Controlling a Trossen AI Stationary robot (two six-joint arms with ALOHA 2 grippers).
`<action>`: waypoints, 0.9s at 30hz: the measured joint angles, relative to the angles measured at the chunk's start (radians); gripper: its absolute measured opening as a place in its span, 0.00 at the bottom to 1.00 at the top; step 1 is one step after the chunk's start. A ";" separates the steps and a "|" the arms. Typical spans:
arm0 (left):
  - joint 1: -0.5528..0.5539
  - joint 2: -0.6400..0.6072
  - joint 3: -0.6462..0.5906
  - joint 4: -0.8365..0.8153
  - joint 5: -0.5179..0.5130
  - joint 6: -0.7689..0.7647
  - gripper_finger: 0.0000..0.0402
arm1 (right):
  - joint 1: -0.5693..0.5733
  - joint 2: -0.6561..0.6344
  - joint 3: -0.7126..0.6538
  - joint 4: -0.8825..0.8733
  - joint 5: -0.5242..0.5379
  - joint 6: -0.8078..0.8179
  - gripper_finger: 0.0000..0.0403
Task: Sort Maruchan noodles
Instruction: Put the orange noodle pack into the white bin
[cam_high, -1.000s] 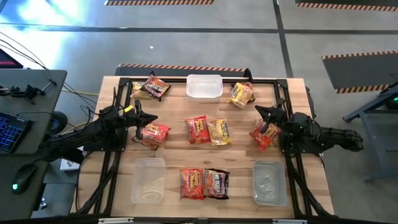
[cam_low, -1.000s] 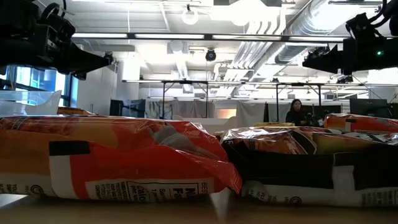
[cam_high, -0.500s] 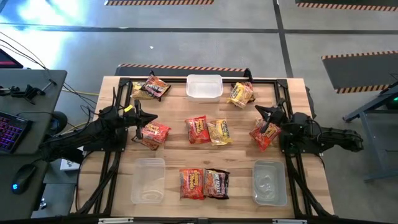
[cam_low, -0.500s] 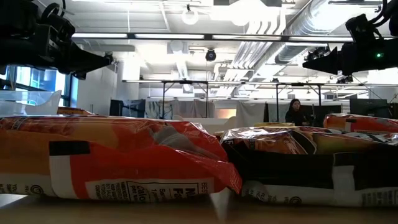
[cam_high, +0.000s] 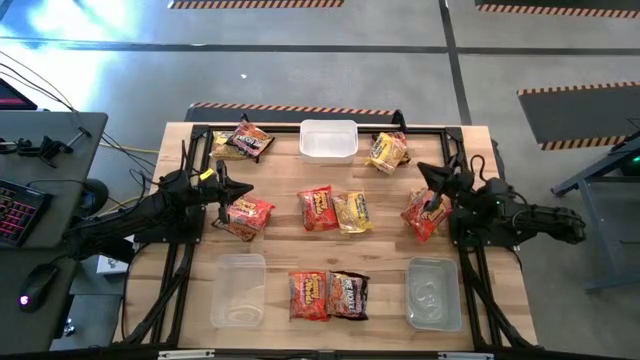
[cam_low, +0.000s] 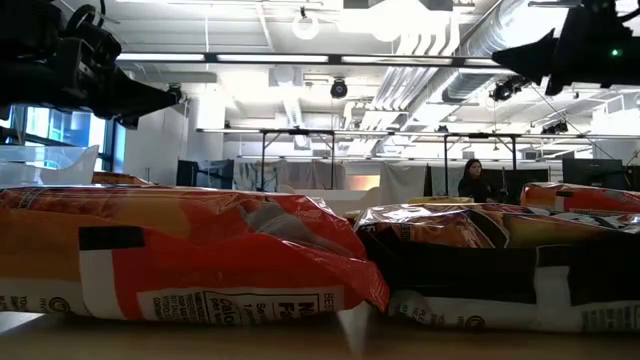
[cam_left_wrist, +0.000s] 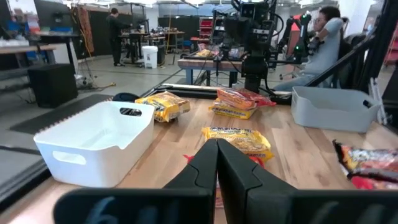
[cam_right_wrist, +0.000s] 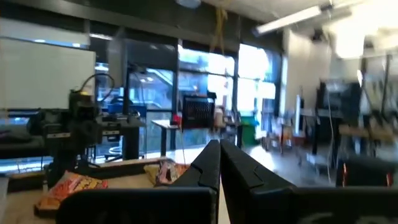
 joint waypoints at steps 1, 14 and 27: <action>0.000 0.000 0.000 0.000 0.000 -0.018 0.01 | 0.000 0.020 0.020 -0.041 0.031 0.042 0.00; 0.000 0.000 0.000 -0.008 -0.002 -0.101 0.01 | 0.000 0.575 0.427 -0.871 0.135 0.618 0.12; 0.000 0.000 0.000 -0.008 -0.001 -0.136 0.01 | -0.129 1.016 0.711 -1.428 -0.233 0.803 0.49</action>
